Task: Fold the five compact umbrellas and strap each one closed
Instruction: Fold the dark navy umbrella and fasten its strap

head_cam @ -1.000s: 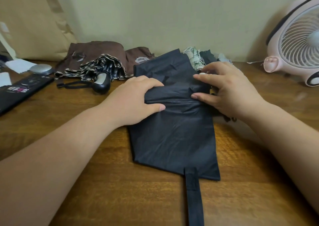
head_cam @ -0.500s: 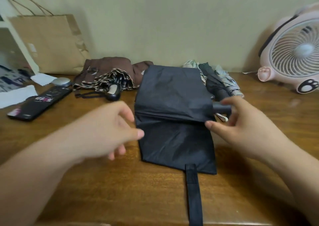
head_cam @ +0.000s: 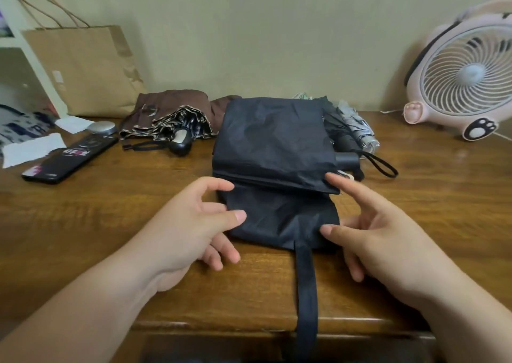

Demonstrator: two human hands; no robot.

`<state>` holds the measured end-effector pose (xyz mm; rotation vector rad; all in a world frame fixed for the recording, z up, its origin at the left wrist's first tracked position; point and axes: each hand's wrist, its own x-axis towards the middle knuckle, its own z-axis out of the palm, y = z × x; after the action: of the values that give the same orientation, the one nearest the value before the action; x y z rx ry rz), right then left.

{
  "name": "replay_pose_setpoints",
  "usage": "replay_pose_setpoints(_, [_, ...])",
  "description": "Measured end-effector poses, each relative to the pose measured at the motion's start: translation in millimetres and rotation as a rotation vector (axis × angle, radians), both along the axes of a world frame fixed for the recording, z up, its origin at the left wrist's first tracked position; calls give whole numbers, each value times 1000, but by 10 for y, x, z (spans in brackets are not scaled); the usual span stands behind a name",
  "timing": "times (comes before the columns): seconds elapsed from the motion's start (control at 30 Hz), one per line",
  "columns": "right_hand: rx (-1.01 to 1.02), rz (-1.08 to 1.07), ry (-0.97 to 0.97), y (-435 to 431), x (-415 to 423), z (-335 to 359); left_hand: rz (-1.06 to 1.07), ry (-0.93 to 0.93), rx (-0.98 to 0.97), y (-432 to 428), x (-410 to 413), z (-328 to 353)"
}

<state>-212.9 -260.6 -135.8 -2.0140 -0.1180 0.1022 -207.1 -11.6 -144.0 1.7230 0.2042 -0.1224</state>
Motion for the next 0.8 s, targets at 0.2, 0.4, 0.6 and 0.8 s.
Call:
replay_pose_setpoints(0.2, [-119, 25, 121, 10, 93, -22, -77, -43, 280, 53, 78, -49])
replay_pose_setpoints(0.4, [-183, -32, 52, 27, 104, -62, -176, -44, 436, 135, 60, -26])
replay_pose_setpoints(0.6, [-227, -51, -10, 70, 109, -96, -153, -91, 417, 88, 7, -37])
replay_pose_setpoints(0.8, [135, -11, 156, -99, 131, -62, -55, -149, 331, 106, 54, -86])
